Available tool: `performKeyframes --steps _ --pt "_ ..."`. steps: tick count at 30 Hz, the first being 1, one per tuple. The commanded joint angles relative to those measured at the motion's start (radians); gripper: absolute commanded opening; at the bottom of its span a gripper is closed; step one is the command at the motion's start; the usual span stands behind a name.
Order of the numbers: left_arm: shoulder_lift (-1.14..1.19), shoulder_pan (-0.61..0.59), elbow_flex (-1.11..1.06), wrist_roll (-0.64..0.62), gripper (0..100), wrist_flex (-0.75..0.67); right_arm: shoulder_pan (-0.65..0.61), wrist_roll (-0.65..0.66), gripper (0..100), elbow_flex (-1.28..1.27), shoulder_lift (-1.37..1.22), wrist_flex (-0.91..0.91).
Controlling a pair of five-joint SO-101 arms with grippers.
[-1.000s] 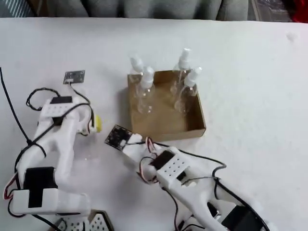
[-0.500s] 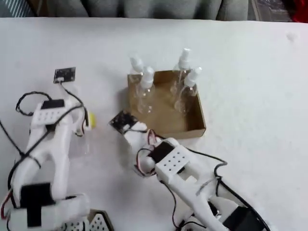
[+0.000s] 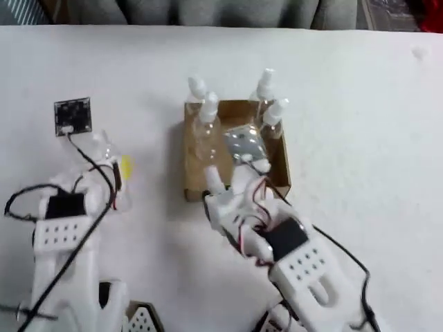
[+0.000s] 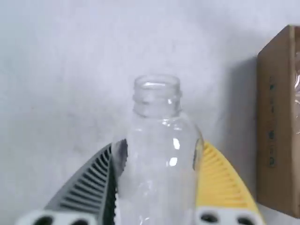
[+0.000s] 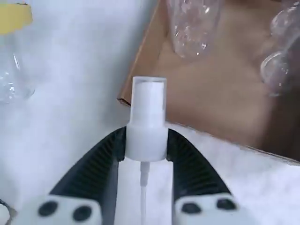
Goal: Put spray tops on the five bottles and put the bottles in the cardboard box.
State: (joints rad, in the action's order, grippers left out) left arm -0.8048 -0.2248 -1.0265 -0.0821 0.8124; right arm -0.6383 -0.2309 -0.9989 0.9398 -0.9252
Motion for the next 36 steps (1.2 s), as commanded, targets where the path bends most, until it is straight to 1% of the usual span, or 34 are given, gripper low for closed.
performKeyframes --steps 1,5,8,11,16,18,21,24,27,29,34,36 --pt "-0.159 -0.013 -0.018 -0.123 2 -0.035 0.038 -0.068 1.5 -0.069 0.199 0.082" --pt "-0.251 -0.013 -0.075 -0.276 2 -0.072 0.099 -0.135 1.6 -0.169 0.346 0.185" --pt "-0.315 -0.010 -0.110 -0.287 2 -0.114 0.137 -0.186 1.7 -0.235 0.449 0.251" --pt "-0.380 -0.008 -0.120 -0.221 2 -0.110 0.162 -0.212 1.7 -0.290 0.553 0.295" --pt "-0.475 -0.005 -0.121 0.009 2 -0.041 0.179 -0.249 1.8 -0.370 0.742 0.323" --pt "-0.510 0.016 -0.123 0.077 2 -0.005 0.176 -0.249 1.8 -0.405 0.823 0.332" --pt "-0.556 0.071 -0.137 0.107 2 0.049 0.171 -0.258 1.8 -0.440 0.871 0.360" --pt "-0.621 0.117 -0.184 0.106 2 0.048 0.171 -0.259 1.7 -0.445 0.842 0.389" --pt "-0.711 0.136 -0.239 0.104 2 -0.008 0.133 -0.253 1.6 -0.445 0.845 0.392" --pt "-0.785 0.137 -0.282 0.104 2 -0.035 0.079 -0.245 1.6 -0.445 0.849 0.392" --pt "-0.966 0.142 -0.348 0.104 2 -0.034 -0.065 -0.133 1.6 -0.445 0.842 0.398" --pt "-1.020 0.142 -0.367 0.104 2 -0.034 -0.087 -0.115 1.6 -0.445 0.842 0.455"
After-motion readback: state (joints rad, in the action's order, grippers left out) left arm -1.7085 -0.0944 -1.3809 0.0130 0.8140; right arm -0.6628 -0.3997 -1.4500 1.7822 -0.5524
